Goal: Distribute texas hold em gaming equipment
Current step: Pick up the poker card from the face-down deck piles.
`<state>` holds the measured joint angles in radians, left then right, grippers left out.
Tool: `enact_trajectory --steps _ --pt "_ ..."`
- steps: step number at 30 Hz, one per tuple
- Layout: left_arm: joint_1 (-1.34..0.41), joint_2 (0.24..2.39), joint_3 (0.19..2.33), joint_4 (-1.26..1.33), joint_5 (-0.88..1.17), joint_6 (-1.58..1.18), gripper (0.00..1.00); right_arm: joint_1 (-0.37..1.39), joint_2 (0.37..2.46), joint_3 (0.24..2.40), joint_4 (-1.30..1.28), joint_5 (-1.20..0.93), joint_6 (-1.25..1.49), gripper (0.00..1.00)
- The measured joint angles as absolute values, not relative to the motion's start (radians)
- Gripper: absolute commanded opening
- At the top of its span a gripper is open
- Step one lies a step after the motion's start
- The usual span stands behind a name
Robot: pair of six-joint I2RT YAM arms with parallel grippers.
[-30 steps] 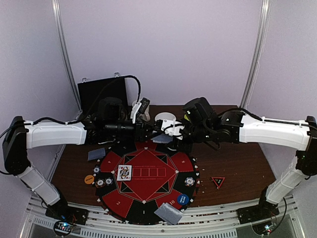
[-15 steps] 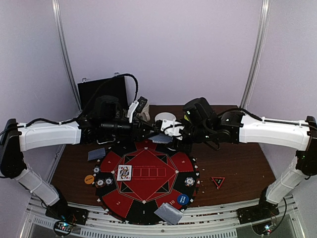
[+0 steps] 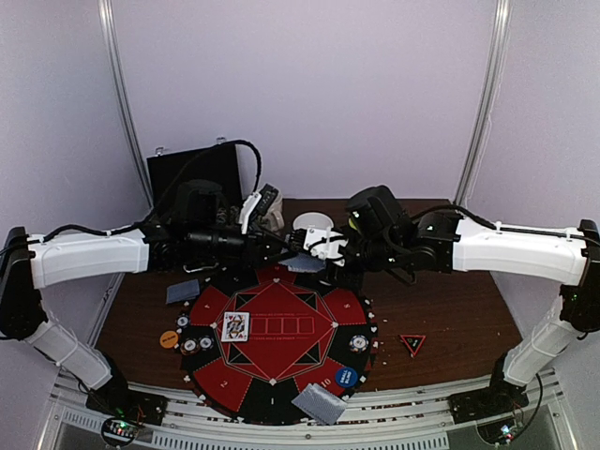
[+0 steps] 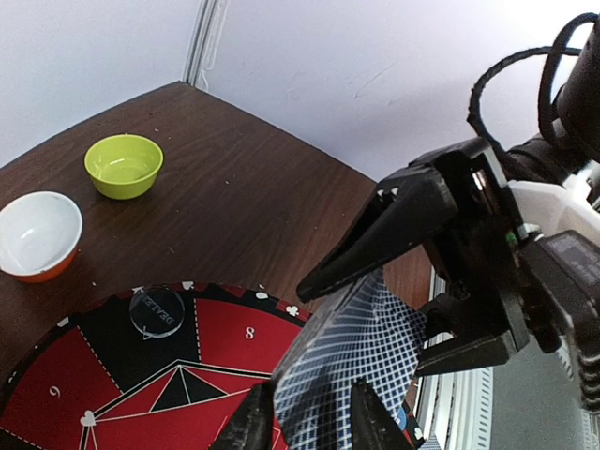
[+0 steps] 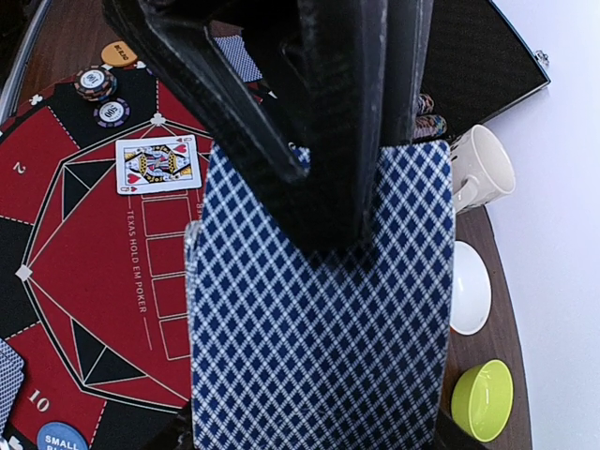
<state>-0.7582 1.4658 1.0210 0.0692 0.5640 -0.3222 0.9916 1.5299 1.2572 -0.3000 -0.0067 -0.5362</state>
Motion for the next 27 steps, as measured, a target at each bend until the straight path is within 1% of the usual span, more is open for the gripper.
enact_trajectory --steps 4,5,7,11,20,27 --pt "-0.758 1.445 1.021 0.057 0.565 -0.312 0.28 0.992 1.530 1.256 -0.297 -0.004 -0.537 0.56" --pt "-0.758 1.444 1.021 0.051 0.565 -0.308 0.26 0.992 1.530 1.256 -0.297 -0.004 -0.537 0.56" --pt "-0.758 1.444 1.021 0.038 0.563 -0.302 0.19 0.992 1.530 1.255 -0.297 -0.004 -0.537 0.56" --pt "-0.758 1.443 1.021 0.023 0.559 -0.291 0.00 0.992 1.528 1.250 -0.297 -0.004 -0.539 0.56" --pt "-0.759 1.423 1.021 0.006 0.575 -0.280 0.00 0.992 1.525 1.236 -0.289 0.004 -0.543 0.56" --pt "-0.759 1.350 0.982 0.009 0.615 -0.258 0.00 0.979 1.516 1.207 -0.284 0.004 -0.542 0.56"
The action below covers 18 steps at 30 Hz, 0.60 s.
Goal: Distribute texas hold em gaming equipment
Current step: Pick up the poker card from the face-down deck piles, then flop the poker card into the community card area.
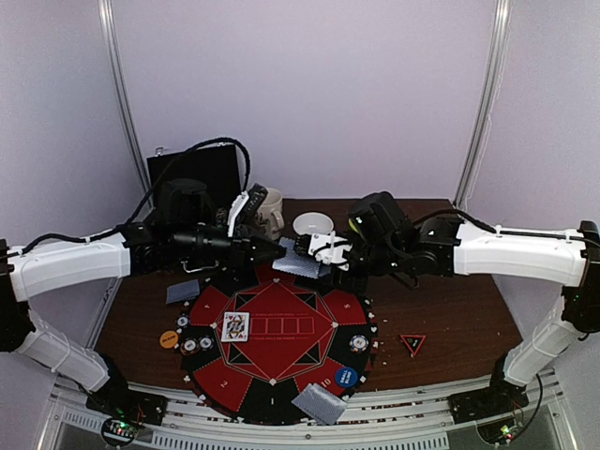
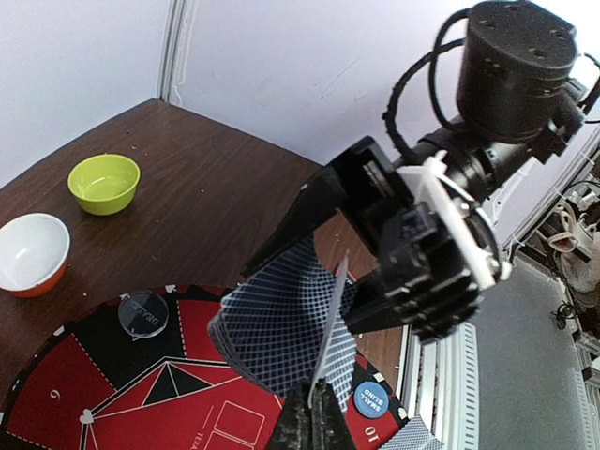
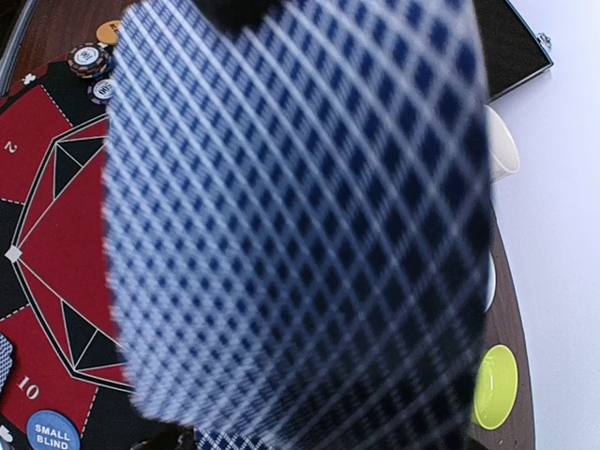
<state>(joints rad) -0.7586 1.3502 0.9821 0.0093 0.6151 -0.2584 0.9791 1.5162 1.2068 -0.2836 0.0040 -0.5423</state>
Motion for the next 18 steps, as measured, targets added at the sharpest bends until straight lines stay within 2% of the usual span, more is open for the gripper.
enact_trajectory --steps 10,15,18 --pt "-0.725 1.302 0.960 0.009 0.619 -0.223 0.00 0.936 1.474 1.166 -0.281 0.004 -0.524 0.56" --pt "-0.704 1.198 0.960 -0.161 0.372 -0.035 0.00 0.914 1.453 1.152 -0.283 0.004 -0.520 0.56" --pt "-0.776 1.172 0.960 -0.245 0.171 0.084 0.00 0.906 1.435 1.145 -0.283 0.007 -0.518 0.56"
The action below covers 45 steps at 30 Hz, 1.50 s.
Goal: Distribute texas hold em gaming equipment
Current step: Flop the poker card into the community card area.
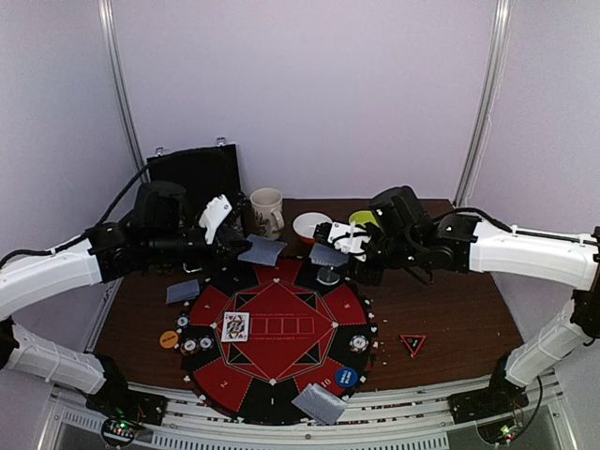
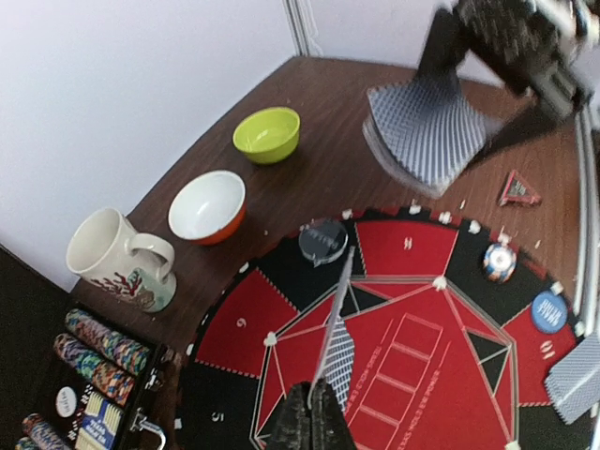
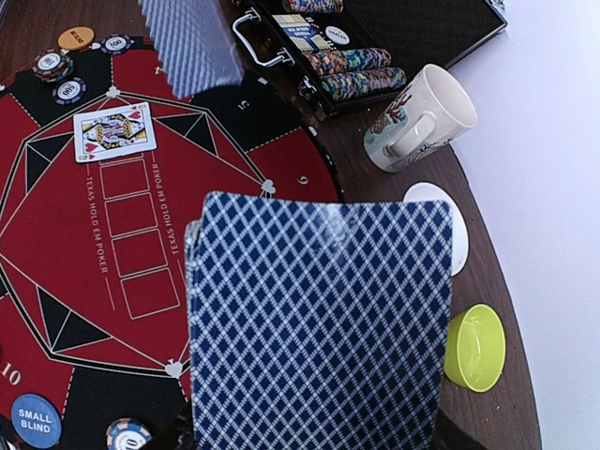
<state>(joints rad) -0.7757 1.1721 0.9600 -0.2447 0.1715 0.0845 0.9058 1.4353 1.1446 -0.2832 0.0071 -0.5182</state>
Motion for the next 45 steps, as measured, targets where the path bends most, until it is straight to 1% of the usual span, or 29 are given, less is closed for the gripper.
enact_trajectory --steps 4,8,13,16,21,25,36,45 --pt "-0.953 1.247 0.956 -0.334 -0.127 0.211 0.00 0.896 1.407 1.137 -0.283 0.014 -0.516 0.56" --pt "-1.013 1.390 0.952 -0.381 -0.342 0.274 0.00 0.884 1.383 1.136 -0.283 0.014 -0.512 0.56" --pt "-1.073 1.527 0.951 -0.371 -0.523 0.342 0.00 0.880 1.377 1.134 -0.282 0.014 -0.503 0.56" --pt "-1.108 1.580 0.950 -0.352 -0.574 0.369 0.00 0.880 1.377 1.130 -0.283 0.014 -0.501 0.57" --pt "-1.148 1.645 0.916 -0.307 -0.587 0.391 0.00 0.878 1.376 1.126 -0.283 0.014 -0.501 0.56" --pt "-1.166 1.694 0.908 -0.316 -0.541 0.391 0.00 0.878 1.372 1.126 -0.283 0.014 -0.501 0.57" --pt "-1.169 1.730 0.912 -0.385 -0.380 0.351 0.00 0.875 1.369 1.126 -0.283 0.014 -0.501 0.57" --pt "-1.164 1.766 0.967 -0.450 -0.363 0.289 0.00 0.874 1.369 1.126 -0.283 0.014 -0.501 0.57"
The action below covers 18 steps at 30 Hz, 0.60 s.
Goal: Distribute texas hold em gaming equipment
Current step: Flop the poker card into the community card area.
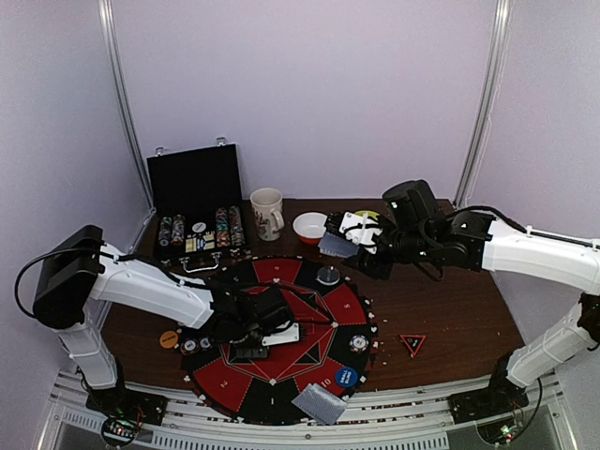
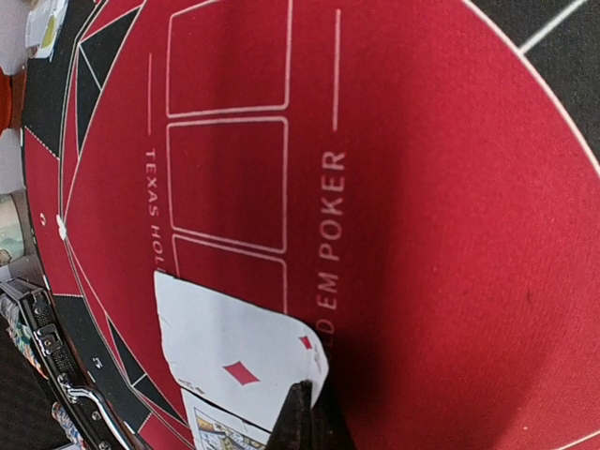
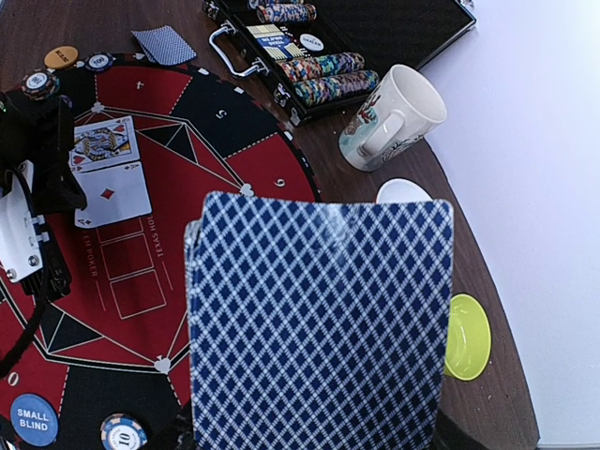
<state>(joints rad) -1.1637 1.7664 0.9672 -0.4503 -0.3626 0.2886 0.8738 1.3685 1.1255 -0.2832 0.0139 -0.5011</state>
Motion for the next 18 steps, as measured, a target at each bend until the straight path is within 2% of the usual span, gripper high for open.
enact_trajectory --steps 18 --pt "-1.148 1.765 0.975 -0.466 -0.334 0.258 0.00 0.874 1.369 1.126 -0.283 0.014 -0.501 0.57"
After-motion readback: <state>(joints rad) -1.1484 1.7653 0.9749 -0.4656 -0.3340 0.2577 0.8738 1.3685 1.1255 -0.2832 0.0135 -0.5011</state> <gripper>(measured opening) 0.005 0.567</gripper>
